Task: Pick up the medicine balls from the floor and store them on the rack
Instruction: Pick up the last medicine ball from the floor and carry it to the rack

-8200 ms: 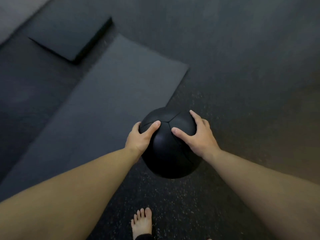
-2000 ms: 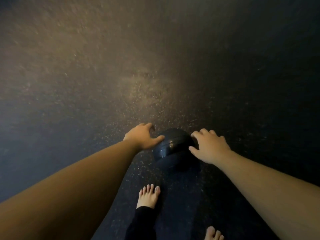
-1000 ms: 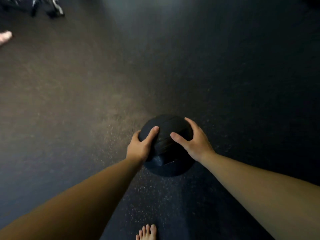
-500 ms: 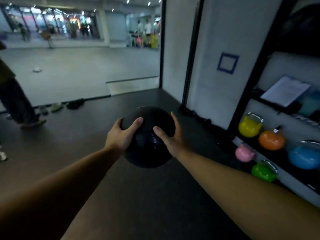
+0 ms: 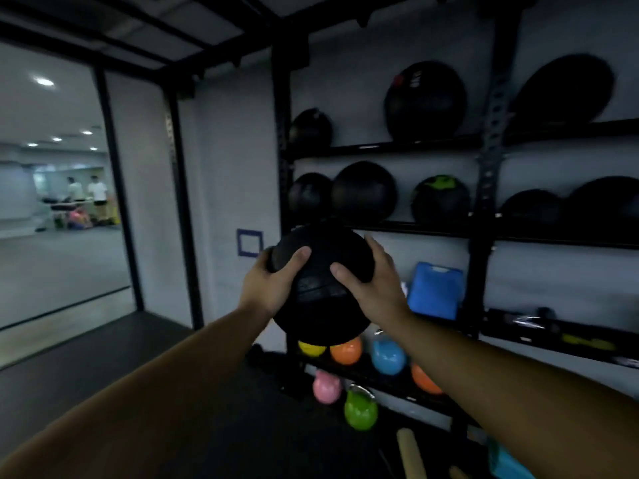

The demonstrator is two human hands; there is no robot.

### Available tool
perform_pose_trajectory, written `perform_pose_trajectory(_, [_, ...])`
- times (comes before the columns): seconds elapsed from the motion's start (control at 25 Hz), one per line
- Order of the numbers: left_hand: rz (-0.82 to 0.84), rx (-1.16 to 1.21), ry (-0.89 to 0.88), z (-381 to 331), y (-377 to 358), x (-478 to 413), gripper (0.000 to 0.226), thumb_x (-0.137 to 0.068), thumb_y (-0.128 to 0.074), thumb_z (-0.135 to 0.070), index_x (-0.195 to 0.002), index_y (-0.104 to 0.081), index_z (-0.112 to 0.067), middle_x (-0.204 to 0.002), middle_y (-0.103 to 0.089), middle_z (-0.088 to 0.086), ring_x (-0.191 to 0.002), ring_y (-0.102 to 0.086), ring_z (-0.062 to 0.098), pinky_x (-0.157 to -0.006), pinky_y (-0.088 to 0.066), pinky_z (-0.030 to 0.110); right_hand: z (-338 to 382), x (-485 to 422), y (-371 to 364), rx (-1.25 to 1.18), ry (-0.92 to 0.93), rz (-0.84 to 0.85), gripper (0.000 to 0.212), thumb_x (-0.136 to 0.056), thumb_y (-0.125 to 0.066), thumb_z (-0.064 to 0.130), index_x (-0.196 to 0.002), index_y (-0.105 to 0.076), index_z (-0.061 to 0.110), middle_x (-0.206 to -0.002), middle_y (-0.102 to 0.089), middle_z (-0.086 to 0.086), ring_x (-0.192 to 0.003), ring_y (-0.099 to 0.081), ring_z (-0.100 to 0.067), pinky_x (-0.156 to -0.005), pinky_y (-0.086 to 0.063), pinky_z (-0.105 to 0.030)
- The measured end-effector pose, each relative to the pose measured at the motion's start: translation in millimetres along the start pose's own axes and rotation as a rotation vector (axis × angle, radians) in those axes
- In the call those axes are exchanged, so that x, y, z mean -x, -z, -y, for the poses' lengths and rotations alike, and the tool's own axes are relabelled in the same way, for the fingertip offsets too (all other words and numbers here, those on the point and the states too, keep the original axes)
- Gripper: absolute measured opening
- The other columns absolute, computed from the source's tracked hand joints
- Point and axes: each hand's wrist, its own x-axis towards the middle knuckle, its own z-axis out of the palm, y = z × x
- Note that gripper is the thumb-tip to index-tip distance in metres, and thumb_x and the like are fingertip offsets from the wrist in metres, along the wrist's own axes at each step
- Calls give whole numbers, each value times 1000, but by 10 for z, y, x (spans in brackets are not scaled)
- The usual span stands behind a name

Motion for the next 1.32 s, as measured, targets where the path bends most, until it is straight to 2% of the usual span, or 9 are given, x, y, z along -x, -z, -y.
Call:
perform_pose_trajectory(0.16, [164, 112, -26, -214, -1657, -227, 65, -71, -77, -77, -120, -62, -37, -116, -73, -6, -101, -69, 16, -94, -55, 35, -413, -348, 1541, 141, -22, -131, 121, -62, -74, 84, -162, -28, 35, -156, -37, -2, -144, -42, -20, -110, -30, -23])
perform_pose_trajectory(0.24, [211, 178, -8, -282, -2419, -337, 72, -65, -76, -81, -120, -64, -37, -118, -74, -4, -107, -70, 19, -97, -55, 36, -611, -497, 2184, 207, -20, -197, 122, -60, -73, 86, -162, -29, 35, -157, -37, -3, -144, -42, -20, -116, -33, -30])
perform_pose_trajectory(0.4, [350, 198, -63, -479, -3644, -616, 51, -85, -77, -64, -125, -62, -37, -111, -66, -9, -108, -65, 19, -94, -51, 33, -930, -721, 3175, 298, -37, -332, 122, -58, -70, 85, -161, -30, 34, -155, -38, -3, -136, -47, -17, -115, -41, -35])
perform_pose_trajectory(0.52, [490, 227, -161, -634, -4535, -882, 67, -83, -75, -70, -137, -62, -33, -120, -65, -7, -115, -65, 22, -102, -53, 39, -1133, -931, 3827, 349, -36, -450, 113, -69, -78, 76, -162, -30, 33, -155, -36, -3, -132, -46, -15, -106, -41, -29])
perform_pose_trajectory(0.72, [683, 291, -258, -935, -5792, -1202, 53, -85, -71, -72, -118, -65, -31, -104, -67, -17, -97, -65, 11, -77, -49, 26, -1337, -1237, 4716, 486, -45, -647, 113, -64, -72, 80, -160, -32, 35, -151, -41, -2, -132, -50, -19, -101, -44, -30])
perform_pose_trajectory(0.84, [796, 296, -309, -1141, -6527, -1272, 56, -85, -72, -71, -122, -65, -30, -108, -68, -16, -99, -65, 11, -80, -49, 27, -1513, -1339, 5263, 563, -45, -782, 116, -62, -69, 84, -159, -33, 32, -150, -44, -4, -134, -51, -22, -106, -46, -36])
perform_pose_trajectory(0.96, [842, 332, -319, -1256, -7256, -1214, 29, -89, -73, -64, -103, -62, -41, -98, -62, -24, -92, -61, 5, -83, -48, 27, -1691, -1408, 5864, 611, -74, -817, 117, -61, -67, 85, -160, -32, 33, -149, -43, -4, -134, -50, -23, -109, -45, -40])
perform_pose_trajectory(1.16, [836, 335, -346, -1414, -8643, -1066, 53, -84, -75, -70, -118, -70, -30, -108, -71, -15, -101, -68, 7, -83, -52, 28, -2249, -1580, 7143, 606, -54, -808, 119, -60, -66, 85, -160, -32, 32, -149, -43, -5, -133, -50, -23, -105, -44, -37])
perform_pose_trajectory(1.32, [803, 292, -325, -1675, -9715, -1048, 55, -86, -74, -67, -123, -68, -27, -108, -70, -14, -97, -66, 4, -76, -50, 23, -2749, -1957, 8271, 535, -49, -763, 117, -61, -70, 85, -159, -33, 33, -148, -45, -2, -132, -52, -21, -106, -46, -38])
